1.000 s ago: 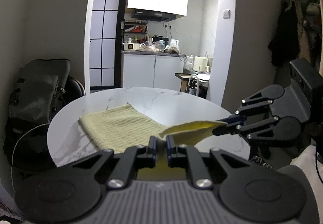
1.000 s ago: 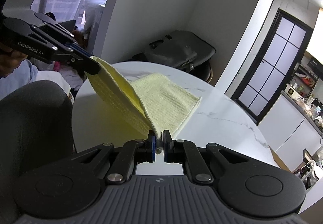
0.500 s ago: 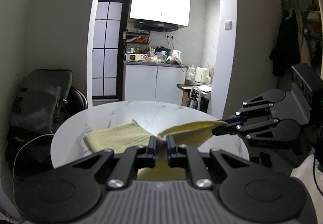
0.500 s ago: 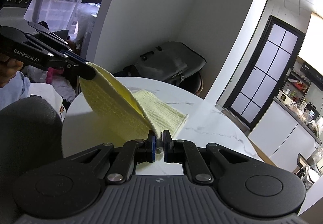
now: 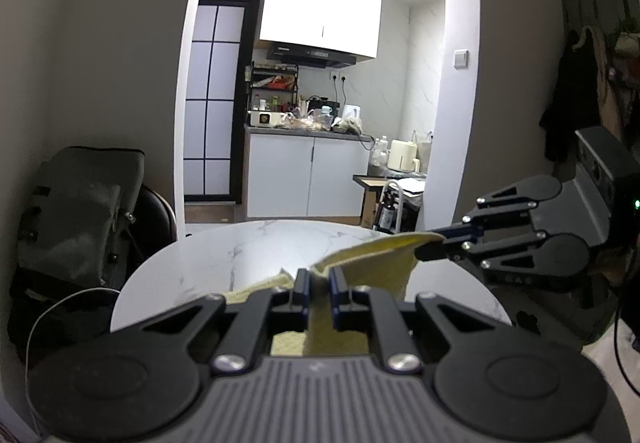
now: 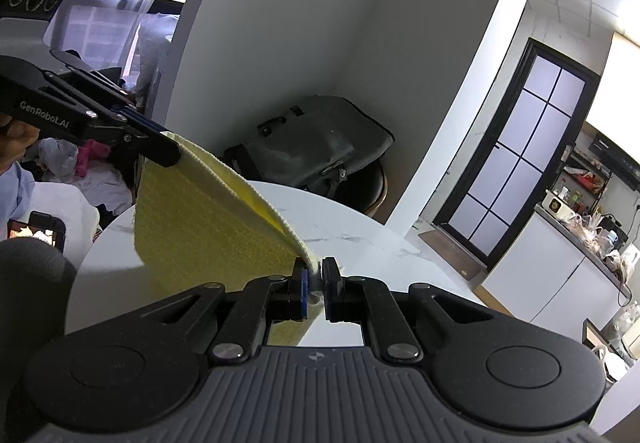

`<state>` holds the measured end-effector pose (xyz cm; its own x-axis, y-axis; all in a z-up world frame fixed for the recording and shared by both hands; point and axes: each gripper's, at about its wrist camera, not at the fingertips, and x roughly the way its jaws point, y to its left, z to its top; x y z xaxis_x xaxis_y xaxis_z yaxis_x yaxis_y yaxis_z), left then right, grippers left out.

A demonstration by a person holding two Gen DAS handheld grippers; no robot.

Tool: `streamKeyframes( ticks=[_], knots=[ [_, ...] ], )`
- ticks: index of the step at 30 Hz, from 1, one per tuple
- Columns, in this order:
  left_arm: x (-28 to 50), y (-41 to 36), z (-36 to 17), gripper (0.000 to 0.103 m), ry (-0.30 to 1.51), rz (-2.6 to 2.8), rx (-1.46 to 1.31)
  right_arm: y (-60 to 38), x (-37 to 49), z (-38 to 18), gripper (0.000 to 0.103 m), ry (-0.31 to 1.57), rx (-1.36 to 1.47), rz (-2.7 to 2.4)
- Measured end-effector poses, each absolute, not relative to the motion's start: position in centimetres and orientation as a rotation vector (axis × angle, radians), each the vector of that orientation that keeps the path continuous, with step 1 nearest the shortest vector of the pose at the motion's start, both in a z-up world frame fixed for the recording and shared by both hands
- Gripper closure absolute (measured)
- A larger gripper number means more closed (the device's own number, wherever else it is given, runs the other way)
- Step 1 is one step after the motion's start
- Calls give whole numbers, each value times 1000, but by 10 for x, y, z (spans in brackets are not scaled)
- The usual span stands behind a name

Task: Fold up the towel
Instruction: 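Lay the held towel end down onto the towel with both grippers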

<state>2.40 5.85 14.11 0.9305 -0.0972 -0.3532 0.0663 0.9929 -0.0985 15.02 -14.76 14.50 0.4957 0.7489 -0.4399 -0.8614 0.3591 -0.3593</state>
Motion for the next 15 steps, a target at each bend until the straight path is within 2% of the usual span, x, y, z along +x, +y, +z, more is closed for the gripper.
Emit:
streamKeyframes(
  ticks=[15],
  knots=[
    [75, 105, 132, 92, 400, -69, -138, -106, 190, 132, 95, 260, -630, 1065]
  ],
)
